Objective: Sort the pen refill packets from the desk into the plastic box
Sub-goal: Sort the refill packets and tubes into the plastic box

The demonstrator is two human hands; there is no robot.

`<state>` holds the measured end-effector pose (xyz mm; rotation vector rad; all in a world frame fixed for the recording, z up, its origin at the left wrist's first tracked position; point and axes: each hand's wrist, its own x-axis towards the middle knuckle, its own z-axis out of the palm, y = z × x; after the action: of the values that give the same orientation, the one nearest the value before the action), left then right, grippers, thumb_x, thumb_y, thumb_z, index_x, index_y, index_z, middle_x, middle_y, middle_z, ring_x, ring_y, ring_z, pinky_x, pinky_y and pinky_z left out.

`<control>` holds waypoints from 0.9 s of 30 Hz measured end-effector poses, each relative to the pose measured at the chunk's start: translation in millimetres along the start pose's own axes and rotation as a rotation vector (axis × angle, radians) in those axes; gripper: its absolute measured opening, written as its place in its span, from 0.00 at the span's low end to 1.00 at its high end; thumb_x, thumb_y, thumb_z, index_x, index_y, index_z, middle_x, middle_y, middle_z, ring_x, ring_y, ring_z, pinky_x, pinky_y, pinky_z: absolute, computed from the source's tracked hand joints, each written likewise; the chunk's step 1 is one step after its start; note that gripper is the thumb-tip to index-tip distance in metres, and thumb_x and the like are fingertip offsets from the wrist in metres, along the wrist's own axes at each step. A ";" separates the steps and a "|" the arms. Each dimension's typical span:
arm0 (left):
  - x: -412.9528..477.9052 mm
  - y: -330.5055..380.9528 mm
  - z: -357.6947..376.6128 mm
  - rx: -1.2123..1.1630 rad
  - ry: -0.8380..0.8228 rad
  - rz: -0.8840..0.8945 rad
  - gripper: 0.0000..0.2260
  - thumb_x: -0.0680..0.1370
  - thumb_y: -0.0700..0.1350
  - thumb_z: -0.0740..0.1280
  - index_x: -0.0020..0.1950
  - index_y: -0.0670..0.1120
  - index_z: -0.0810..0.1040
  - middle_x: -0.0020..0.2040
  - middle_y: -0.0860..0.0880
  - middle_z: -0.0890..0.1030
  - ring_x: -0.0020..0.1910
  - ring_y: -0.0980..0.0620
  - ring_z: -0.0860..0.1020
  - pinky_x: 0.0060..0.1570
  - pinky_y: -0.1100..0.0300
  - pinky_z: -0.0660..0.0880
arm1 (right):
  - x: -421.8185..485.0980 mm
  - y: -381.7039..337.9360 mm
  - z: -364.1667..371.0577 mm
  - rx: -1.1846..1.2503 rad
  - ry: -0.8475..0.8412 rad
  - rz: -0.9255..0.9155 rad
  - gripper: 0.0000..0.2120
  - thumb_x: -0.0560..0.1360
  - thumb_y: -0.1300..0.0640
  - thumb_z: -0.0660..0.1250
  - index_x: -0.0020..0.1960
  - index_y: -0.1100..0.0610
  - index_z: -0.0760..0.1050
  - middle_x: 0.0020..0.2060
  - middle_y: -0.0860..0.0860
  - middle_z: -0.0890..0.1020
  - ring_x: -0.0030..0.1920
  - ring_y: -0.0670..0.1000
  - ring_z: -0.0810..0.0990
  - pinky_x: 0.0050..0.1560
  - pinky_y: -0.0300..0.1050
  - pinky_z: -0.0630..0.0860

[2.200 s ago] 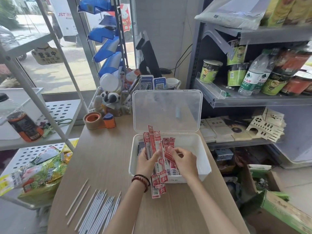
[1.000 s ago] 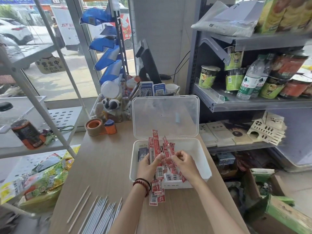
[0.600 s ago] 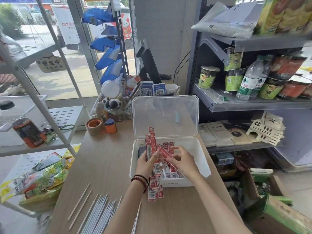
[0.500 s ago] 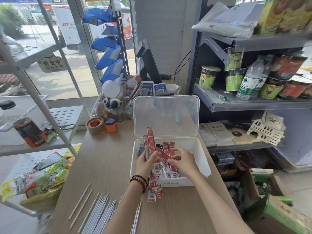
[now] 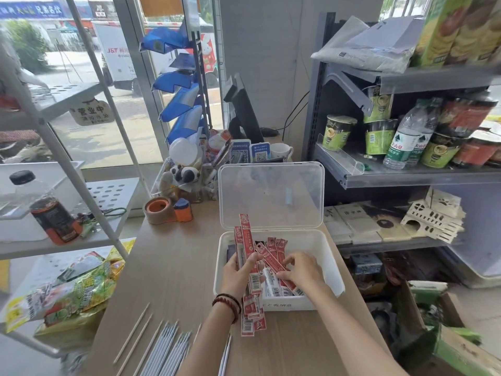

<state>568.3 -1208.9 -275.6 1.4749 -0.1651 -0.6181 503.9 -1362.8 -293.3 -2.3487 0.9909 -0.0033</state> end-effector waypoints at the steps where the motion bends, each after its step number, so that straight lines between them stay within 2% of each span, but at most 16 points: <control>1: -0.3 0.7 0.1 -0.001 -0.002 0.000 0.11 0.76 0.46 0.68 0.54 0.42 0.78 0.49 0.49 0.85 0.49 0.49 0.83 0.51 0.46 0.79 | -1.2 -0.3 -0.7 -0.046 0.021 0.012 0.23 0.65 0.44 0.78 0.57 0.51 0.79 0.58 0.49 0.78 0.60 0.51 0.76 0.60 0.48 0.73; 4: -0.3 1.6 0.3 0.006 -0.004 -0.003 0.11 0.76 0.46 0.68 0.54 0.42 0.78 0.50 0.48 0.84 0.49 0.49 0.83 0.51 0.45 0.79 | -3.3 3.5 -3.8 -0.106 0.014 0.058 0.27 0.66 0.37 0.74 0.58 0.52 0.76 0.56 0.47 0.80 0.60 0.51 0.75 0.56 0.48 0.68; 8: -1.6 1.5 1.2 -0.032 -0.009 -0.011 0.11 0.76 0.45 0.68 0.54 0.41 0.78 0.50 0.47 0.84 0.46 0.51 0.83 0.41 0.54 0.81 | -5.2 10.2 -7.0 -0.142 -0.088 0.075 0.21 0.69 0.33 0.69 0.46 0.50 0.81 0.43 0.46 0.84 0.52 0.49 0.80 0.54 0.48 0.67; 10: -2.5 1.9 1.4 -0.039 -0.011 -0.012 0.12 0.75 0.46 0.69 0.54 0.40 0.78 0.50 0.46 0.84 0.46 0.51 0.83 0.38 0.58 0.80 | -7.8 12.8 -8.5 -0.101 -0.079 0.057 0.16 0.70 0.35 0.70 0.40 0.48 0.77 0.43 0.46 0.84 0.49 0.49 0.81 0.54 0.47 0.72; 12: -3.0 2.9 1.6 -0.045 -0.008 -0.016 0.13 0.75 0.46 0.69 0.55 0.40 0.78 0.50 0.46 0.84 0.47 0.51 0.83 0.37 0.59 0.80 | -10.6 15.1 -10.4 -0.007 -0.052 0.045 0.15 0.70 0.38 0.72 0.42 0.47 0.73 0.45 0.45 0.83 0.44 0.47 0.83 0.50 0.46 0.77; 15: -3.2 3.7 2.3 -0.042 -0.010 -0.029 0.13 0.75 0.45 0.69 0.56 0.40 0.77 0.50 0.46 0.83 0.44 0.53 0.83 0.36 0.60 0.80 | -12.8 15.7 -15.7 0.236 -0.038 0.033 0.16 0.70 0.42 0.74 0.49 0.52 0.75 0.41 0.43 0.81 0.36 0.42 0.81 0.44 0.44 0.77; 17: -3.4 3.6 2.6 -0.027 -0.012 -0.026 0.13 0.76 0.45 0.68 0.57 0.40 0.77 0.49 0.47 0.83 0.42 0.55 0.83 0.34 0.61 0.79 | -12.2 14.5 -19.0 0.409 -0.017 0.010 0.18 0.70 0.45 0.75 0.52 0.55 0.76 0.42 0.45 0.82 0.37 0.42 0.82 0.45 0.43 0.79; 20: -1.8 2.1 2.3 -0.025 -0.009 -0.025 0.14 0.76 0.45 0.68 0.58 0.40 0.77 0.50 0.47 0.84 0.44 0.53 0.83 0.36 0.59 0.80 | -11.5 11.3 -18.5 0.590 0.026 -0.016 0.22 0.67 0.47 0.77 0.54 0.55 0.72 0.47 0.49 0.82 0.45 0.47 0.82 0.50 0.47 0.81; 22: -1.0 1.0 2.1 -0.036 -0.009 -0.032 0.14 0.75 0.46 0.69 0.58 0.40 0.77 0.50 0.46 0.84 0.46 0.51 0.83 0.37 0.59 0.80 | -11.2 8.3 -14.3 0.622 0.041 0.003 0.24 0.67 0.49 0.78 0.55 0.55 0.70 0.47 0.50 0.81 0.46 0.48 0.81 0.49 0.47 0.81; 27: -0.7 0.7 1.7 -0.048 -0.020 -0.031 0.14 0.75 0.45 0.70 0.57 0.40 0.77 0.47 0.46 0.84 0.43 0.51 0.83 0.35 0.60 0.79 | -10.4 -0.5 -1.0 0.559 0.055 0.019 0.20 0.67 0.54 0.78 0.52 0.55 0.71 0.44 0.48 0.80 0.41 0.43 0.79 0.36 0.30 0.72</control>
<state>567.1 -1210.1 -274.6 1.4272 -0.1418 -0.6574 496.5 -1356.2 -290.0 -1.8333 0.8969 -0.3009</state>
